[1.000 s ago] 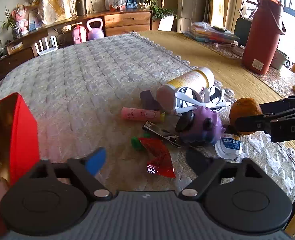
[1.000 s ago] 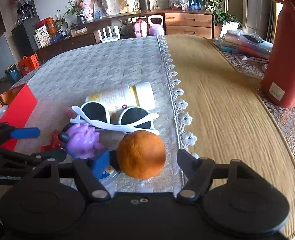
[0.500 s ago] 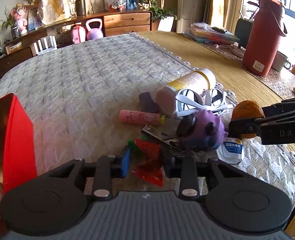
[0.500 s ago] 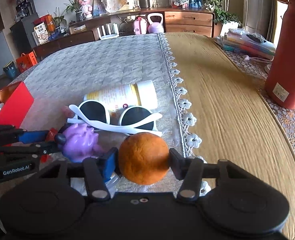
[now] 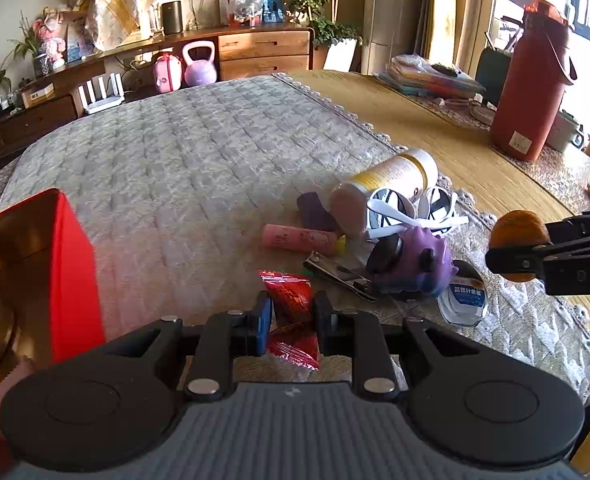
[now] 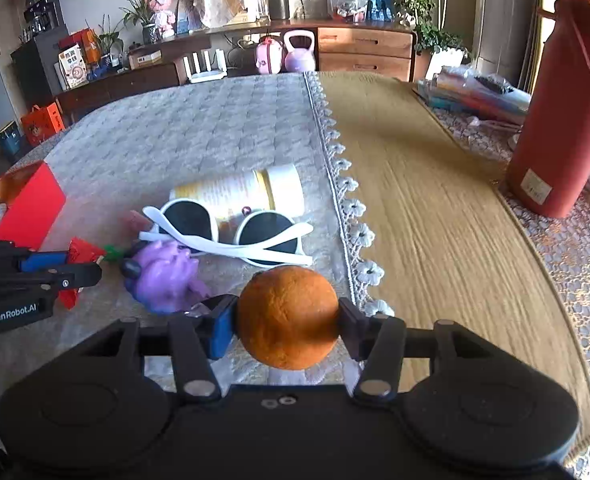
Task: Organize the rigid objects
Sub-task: 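Close the left tool on the red wrapper while the right tool grasps the orange, then carry the wrapper into the red tin and release it while the right tool releases the orange there, then withdraw both tools from the tin back toward the pile of items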
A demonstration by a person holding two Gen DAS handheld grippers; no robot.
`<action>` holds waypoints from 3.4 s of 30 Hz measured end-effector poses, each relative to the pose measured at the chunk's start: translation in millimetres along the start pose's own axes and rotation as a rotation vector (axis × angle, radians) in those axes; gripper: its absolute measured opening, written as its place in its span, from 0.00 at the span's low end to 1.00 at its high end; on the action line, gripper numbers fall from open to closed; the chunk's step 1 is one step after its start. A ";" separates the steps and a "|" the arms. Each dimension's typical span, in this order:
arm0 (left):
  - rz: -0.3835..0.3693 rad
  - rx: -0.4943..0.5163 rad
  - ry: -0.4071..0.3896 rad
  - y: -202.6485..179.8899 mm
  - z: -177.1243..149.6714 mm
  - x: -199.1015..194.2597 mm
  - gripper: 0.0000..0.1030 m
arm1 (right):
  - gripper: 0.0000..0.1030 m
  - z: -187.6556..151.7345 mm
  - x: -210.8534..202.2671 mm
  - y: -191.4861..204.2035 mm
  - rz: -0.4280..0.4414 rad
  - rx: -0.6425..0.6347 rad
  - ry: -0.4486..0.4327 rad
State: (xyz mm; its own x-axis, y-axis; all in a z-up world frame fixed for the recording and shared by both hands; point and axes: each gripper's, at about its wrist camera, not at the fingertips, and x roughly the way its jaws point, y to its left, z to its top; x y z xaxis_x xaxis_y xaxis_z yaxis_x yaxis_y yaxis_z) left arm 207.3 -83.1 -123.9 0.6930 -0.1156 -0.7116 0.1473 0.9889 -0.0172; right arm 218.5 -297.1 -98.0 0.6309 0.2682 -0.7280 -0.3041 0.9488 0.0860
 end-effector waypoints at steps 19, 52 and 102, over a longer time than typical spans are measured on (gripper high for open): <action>-0.005 -0.074 -0.037 58.7 1.1 -93.6 0.21 | 0.51 39.2 -64.1 94.9 0.154 -0.119 -0.090; 0.104 -0.205 0.134 212.2 -35.5 -86.9 0.21 | 0.51 77.1 66.3 307.7 0.250 -0.462 0.080; 0.148 -0.156 0.125 191.8 -26.0 -89.5 0.67 | 0.78 87.2 11.6 261.3 0.334 -0.327 0.021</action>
State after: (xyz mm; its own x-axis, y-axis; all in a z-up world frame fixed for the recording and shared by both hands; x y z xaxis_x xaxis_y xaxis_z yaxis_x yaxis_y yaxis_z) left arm 155.1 119.4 -81.7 0.6050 0.0348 -0.7955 -0.0670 0.9977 -0.0073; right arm 208.6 -31.5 -24.7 0.4468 0.5430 -0.7110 -0.6991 0.7078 0.1013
